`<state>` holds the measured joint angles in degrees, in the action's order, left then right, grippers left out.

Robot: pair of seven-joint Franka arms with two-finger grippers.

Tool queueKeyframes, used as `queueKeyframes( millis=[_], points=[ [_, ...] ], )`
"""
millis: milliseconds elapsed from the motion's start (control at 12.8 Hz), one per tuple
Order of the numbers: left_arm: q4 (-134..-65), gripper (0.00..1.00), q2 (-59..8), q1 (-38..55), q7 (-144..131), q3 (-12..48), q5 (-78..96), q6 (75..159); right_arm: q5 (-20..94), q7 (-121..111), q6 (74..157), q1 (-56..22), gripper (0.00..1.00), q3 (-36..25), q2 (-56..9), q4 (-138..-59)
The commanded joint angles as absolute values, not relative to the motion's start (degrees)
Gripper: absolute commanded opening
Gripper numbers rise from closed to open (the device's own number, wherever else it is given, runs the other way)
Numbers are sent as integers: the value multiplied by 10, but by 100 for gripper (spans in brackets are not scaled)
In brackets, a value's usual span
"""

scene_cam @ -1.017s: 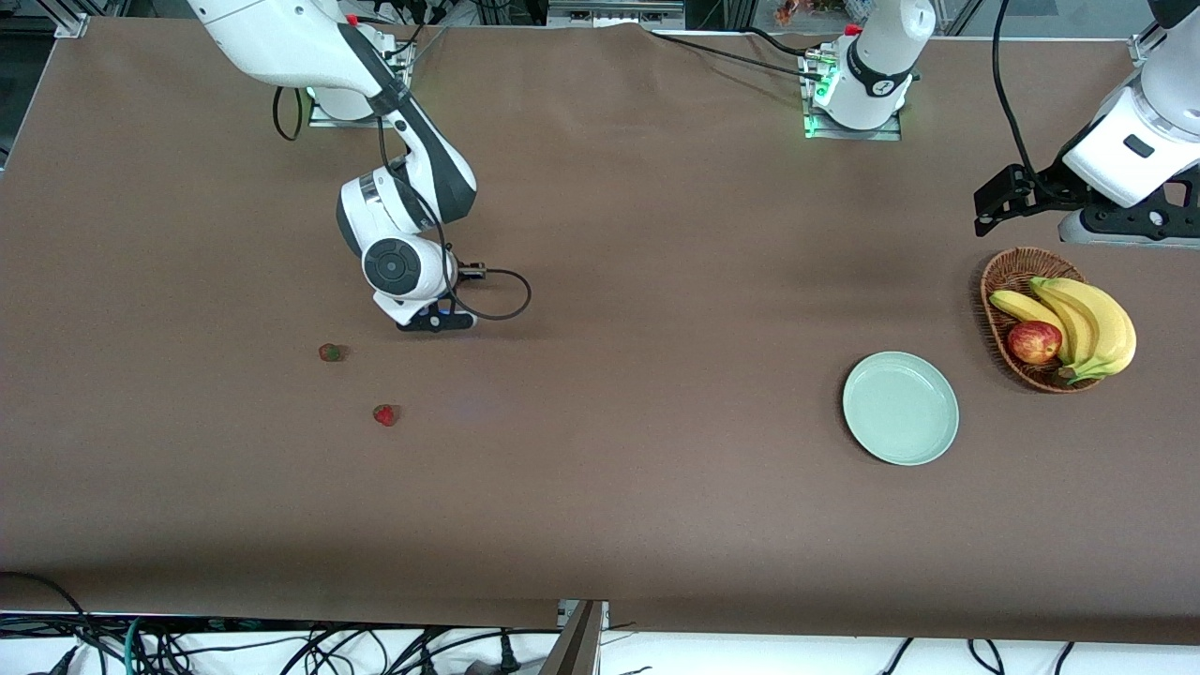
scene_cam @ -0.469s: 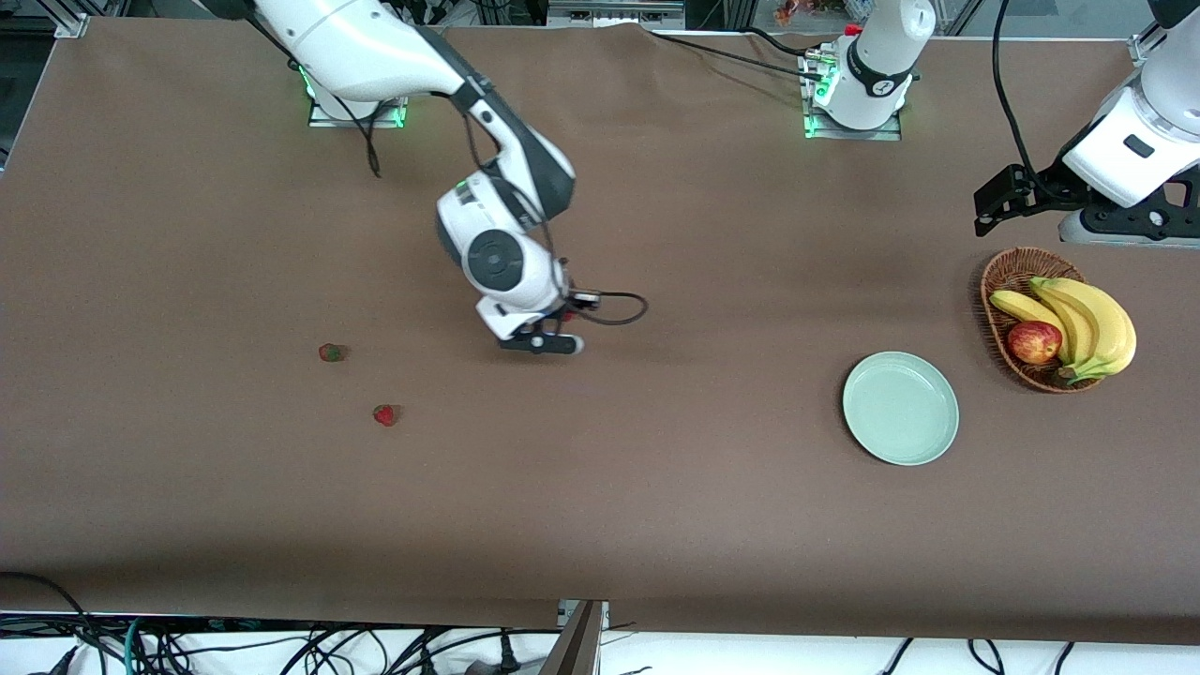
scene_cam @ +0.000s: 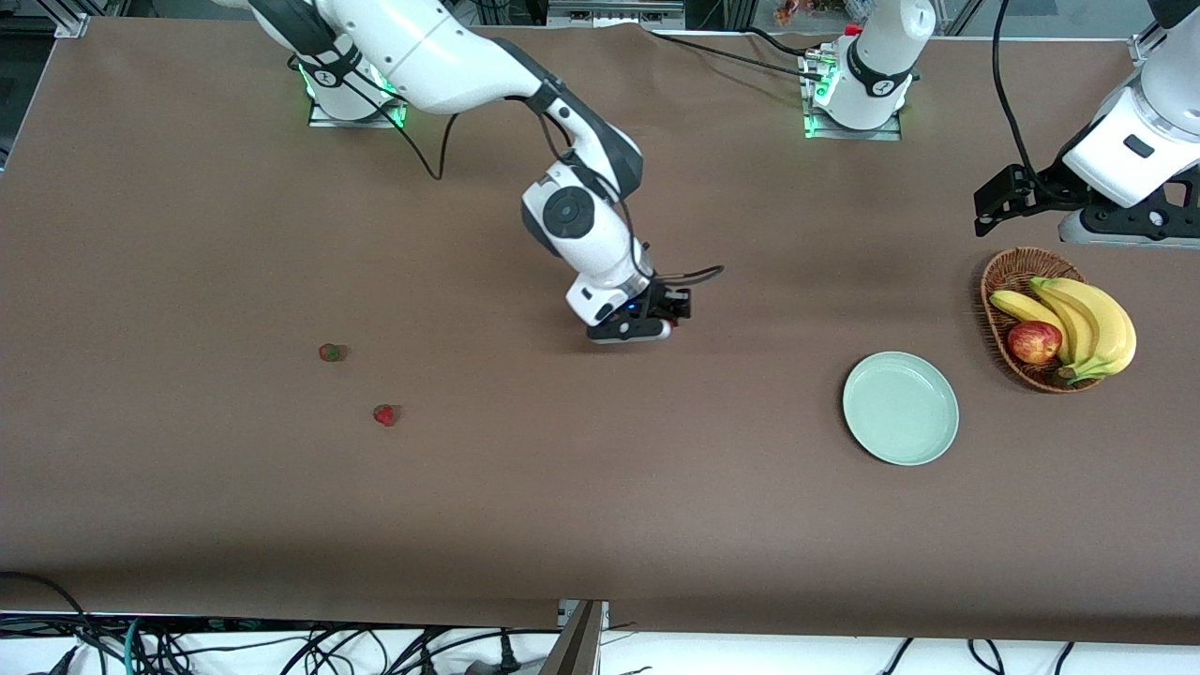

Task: Collect all strawberries into plate
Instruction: 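Carry the strawberry to mid-table and open the right gripper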

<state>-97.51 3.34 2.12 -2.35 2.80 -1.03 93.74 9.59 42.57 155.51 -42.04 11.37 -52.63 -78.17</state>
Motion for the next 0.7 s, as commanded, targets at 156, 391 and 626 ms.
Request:
queueKeyframes(
  millis=[156,391,626],
  points=[
    [-958,100,26,21,-25,26,7,925,96,432,1607,-481,0,80,-616,-666],
    [-958,100,26,20,-24,27,7,925,97,433,1608,-486,5,69,-643,-629],
    [-958,100,26,21,-25,27,7,925,98,429,1601,-483,100,69,-634,-628]
  ],
)
